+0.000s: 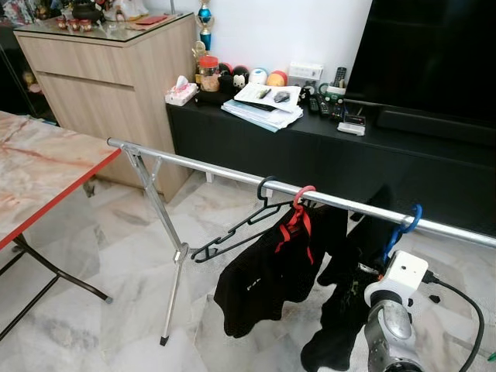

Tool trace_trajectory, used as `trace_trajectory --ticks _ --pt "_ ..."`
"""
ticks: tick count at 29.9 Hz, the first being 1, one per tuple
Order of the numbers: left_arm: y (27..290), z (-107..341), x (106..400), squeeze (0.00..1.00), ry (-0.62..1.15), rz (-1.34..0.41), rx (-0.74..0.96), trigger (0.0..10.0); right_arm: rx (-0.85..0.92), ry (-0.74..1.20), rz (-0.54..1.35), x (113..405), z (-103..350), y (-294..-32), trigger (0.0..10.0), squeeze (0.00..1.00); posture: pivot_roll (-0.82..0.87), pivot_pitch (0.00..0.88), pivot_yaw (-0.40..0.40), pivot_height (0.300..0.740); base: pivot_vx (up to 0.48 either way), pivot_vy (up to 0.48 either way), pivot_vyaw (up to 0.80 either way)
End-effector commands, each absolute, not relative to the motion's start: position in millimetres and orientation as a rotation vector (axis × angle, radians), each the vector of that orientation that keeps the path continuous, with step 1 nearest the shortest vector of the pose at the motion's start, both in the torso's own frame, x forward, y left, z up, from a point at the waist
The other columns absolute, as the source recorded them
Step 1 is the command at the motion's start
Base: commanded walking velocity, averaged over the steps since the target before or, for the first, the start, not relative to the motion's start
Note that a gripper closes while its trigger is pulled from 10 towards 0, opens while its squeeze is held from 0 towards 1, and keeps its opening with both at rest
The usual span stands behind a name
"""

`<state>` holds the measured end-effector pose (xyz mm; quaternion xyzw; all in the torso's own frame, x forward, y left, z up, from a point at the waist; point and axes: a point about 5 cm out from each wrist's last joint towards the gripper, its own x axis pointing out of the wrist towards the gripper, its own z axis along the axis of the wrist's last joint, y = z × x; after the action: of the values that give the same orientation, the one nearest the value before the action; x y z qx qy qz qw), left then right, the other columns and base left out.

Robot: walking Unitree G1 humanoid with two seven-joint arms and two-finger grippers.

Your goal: Hang hanger

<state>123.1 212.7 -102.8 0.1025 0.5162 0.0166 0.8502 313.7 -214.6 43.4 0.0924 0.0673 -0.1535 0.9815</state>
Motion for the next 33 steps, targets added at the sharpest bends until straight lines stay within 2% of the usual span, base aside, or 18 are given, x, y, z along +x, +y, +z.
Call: trace_trajectory --ticks 1,5,10,12,17,23,27,31,33 --pt "201.2 -106.7 117.3 0.00 1.109 0.010 0.212 10.0 0.166 0.084 -0.291 315.1 49.8 -213.4 0.0 0.00 0.02 0.045 -0.006 0.740 0.000 0.000 0.00" --pt "193.4 -108.2 115.8 0.00 1.111 0.002 0.208 10.0 0.137 0.098 -0.273 308.5 43.3 -212.7 0.0 0.00 0.02 0.043 -0.010 0.740 0.000 0.000 0.00" --pt "200.2 -107.2 116.1 0.00 1.109 0.011 0.211 10.0 0.131 0.099 -0.261 304.6 40.3 -211.5 0.0 0.00 0.02 0.041 -0.010 0.740 0.000 0.000 0.00" --pt "220.3 -102.9 118.1 0.00 1.103 0.029 0.222 10.0 0.131 0.136 -0.236 300.6 32.5 -205.6 0.0 0.00 0.01 0.034 -0.013 0.740 0.000 0.000 0.00" --pt "229.9 -100.6 118.6 0.00 1.101 0.039 0.227 10.0 0.144 0.121 -0.239 298.9 32.2 -203.0 0.0 0.00 0.02 0.026 -0.018 0.740 0.000 0.000 0.00" --pt "198.9 -107.5 116.2 0.00 1.118 0.007 0.213 10.0 0.154 0.033 -0.221 299.6 41.9 -201.5 0.0 0.00 0.01 0.013 -0.020 0.740 0.000 0.000 0.00" --pt "192.2 -107.7 119.6 0.00 1.118 -0.007 0.220 10.0 0.135 0.026 -0.205 295.7 39.8 -201.3 0.0 0.00 0.02 0.007 -0.023 0.740 0.000 0.000 0.00" --pt "218.2 -101.9 123.8 0.00 1.102 0.018 0.230 10.0 0.105 0.035 -0.168 291.5 35.8 -199.7 0.0 0.00 0.02 0.000 -0.029 0.740 0.000 0.000 0.00" --pt "222.6 -101.3 122.5 0.00 1.103 0.024 0.233 10.0 0.094 0.033 -0.160 290.3 35.6 -199.8 0.0 0.00 0.02 0.000 -0.032 0.740 0.000 0.000 0.00"
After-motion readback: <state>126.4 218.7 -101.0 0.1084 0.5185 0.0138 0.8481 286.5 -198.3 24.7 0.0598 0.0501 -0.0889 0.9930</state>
